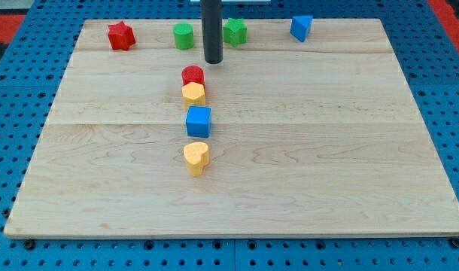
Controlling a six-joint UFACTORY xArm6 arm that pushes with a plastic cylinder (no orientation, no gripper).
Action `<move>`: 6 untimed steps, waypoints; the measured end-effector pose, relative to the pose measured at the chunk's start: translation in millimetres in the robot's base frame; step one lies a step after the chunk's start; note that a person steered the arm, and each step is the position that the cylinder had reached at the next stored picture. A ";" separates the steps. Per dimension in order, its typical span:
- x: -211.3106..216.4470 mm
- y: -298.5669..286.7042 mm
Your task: Move the red star to the bottom left of the yellow hexagon
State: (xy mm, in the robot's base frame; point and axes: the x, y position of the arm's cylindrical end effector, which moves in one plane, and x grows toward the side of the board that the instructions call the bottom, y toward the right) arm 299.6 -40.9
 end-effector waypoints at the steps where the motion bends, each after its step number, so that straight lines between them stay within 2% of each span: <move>1: 0.0 -43.5; 2: 6.2 -118.6; 3: -13.9 -215.2; 4: -79.9 -223.8; 5: -86.1 -163.3; 6: -14.6 -125.8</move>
